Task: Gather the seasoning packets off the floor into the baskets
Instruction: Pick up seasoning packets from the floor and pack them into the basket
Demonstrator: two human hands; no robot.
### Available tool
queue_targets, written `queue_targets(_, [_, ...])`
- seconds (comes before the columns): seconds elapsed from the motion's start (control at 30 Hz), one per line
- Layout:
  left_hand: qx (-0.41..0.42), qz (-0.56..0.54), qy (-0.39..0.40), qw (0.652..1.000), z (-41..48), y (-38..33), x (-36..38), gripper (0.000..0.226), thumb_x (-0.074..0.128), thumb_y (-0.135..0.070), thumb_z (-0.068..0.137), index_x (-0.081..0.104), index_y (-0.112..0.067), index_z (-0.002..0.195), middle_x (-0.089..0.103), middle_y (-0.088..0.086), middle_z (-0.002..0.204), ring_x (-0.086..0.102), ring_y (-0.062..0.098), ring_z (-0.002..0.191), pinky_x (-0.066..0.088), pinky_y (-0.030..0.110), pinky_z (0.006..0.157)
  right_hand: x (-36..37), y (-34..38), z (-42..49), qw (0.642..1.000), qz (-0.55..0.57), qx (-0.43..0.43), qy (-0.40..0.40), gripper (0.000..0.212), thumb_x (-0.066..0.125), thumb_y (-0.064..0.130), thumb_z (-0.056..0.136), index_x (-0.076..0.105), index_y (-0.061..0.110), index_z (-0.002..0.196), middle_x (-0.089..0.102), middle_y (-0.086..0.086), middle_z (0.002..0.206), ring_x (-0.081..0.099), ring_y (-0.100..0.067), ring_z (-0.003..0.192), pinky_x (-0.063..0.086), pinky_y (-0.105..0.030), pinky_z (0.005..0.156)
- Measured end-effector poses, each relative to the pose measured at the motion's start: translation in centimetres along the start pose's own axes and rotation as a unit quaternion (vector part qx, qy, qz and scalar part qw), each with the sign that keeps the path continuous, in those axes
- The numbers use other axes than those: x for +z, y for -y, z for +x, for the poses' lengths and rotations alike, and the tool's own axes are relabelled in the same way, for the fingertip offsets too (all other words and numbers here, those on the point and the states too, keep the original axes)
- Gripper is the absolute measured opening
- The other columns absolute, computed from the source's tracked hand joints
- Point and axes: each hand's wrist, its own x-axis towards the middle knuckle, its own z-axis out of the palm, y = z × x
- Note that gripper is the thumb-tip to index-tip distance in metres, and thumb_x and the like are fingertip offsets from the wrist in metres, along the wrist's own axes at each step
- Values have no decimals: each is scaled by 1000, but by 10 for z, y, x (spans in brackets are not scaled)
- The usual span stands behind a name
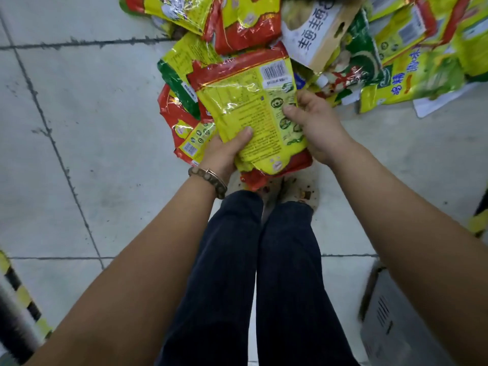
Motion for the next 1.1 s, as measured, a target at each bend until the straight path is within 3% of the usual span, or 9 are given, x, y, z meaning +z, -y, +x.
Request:
queue_targets(0.17, [43, -57, -52, 996, 5, -3, -15, 30, 75, -6, 73, 63, -17, 98, 73, -2, 89, 68, 23, 91, 52, 46, 88, 36, -5, 23, 999, 14, 30, -25, 19, 50, -2, 93, 57, 14, 87, 66, -1, 80, 64, -9, 68, 54, -29, 70])
queue_targets(0.27, [28, -88, -118, 989, 13, 2, -33, 24, 71, -3, 78, 64, -16, 96, 71, 3, 95, 67, 26, 94, 51, 49, 91, 51, -8, 43, 989, -140, -7, -50, 11, 53, 6, 93, 58, 13, 87, 63, -4, 88, 60, -12, 79, 49, -31, 78])
queue_targets(0.43, [-1, -169, -186, 968, 19, 16, -56, 43, 66, 1, 80, 56, -1, 122, 64, 18, 117, 64, 33, 102, 50, 50, 90, 62, 13, 81, 824, -535, -165, -90, 38, 49, 15, 94, 47, 14, 132, 48, -8, 134, 45, -25, 124, 39, -39, 99])
queue_targets(0.53, [-12, -201, -203, 958, 19, 22, -65, 30, 64, 2, 82, 61, -3, 111, 67, 16, 106, 66, 33, 95, 51, 49, 86, 77, 43, 107, 717, -639, -260, -99, 50, 48, 10, 89, 40, 17, 139, 40, -9, 142, 34, -28, 133, 29, -39, 104])
queue_targets(0.63, [-21, -214, -207, 954, 19, 21, -65, 27, 64, 1, 82, 61, -4, 109, 68, 14, 104, 66, 32, 94, 53, 48, 85, 82, 60, 143, 639, -731, -228, -76, 64, 55, 16, 84, 31, 16, 143, 36, -17, 145, 23, -31, 141, 16, -48, 113])
queue_targets(0.77, [-25, -230, -211, 950, 26, 13, -63, 42, 66, -1, 81, 56, 1, 122, 66, 18, 113, 67, 33, 96, 54, 47, 82, 68, 63, 169, 577, -804, -147, 0, 85, 61, 47, 83, 15, 21, 151, 10, -16, 158, 1, -37, 145, 4, -62, 112])
queue_targets(0.87, [-23, -231, -219, 948, 33, 6, -61, 45, 67, -2, 81, 54, 2, 124, 65, 20, 114, 66, 34, 96, 56, 46, 79, 58, 60, 171, 524, -835, -162, 47, 86, 61, 39, 85, 8, 27, 152, -3, -14, 159, -7, -41, 144, 0, -63, 111])
queue_targets(0.97, [-9, -234, -217, 948, 39, 2, -60, 48, 67, -1, 80, 53, 2, 126, 64, 20, 117, 66, 35, 99, 55, 48, 81, 48, 67, 165, 535, -817, -207, 53, 60, 47, 13, 95, 24, 23, 150, 14, -16, 157, 10, -41, 143, 11, -57, 114])
queue_targets(1.1, [3, -223, -206, 953, 41, -6, -59, 67, 76, -11, 63, 55, -4, 126, 66, 16, 116, 66, 33, 101, 51, 51, 89, 43, 83, 138, 680, -692, -243, 14, 51, 35, 6, 94, 43, 25, 141, 39, -10, 149, 40, -34, 133, 38, -46, 102])
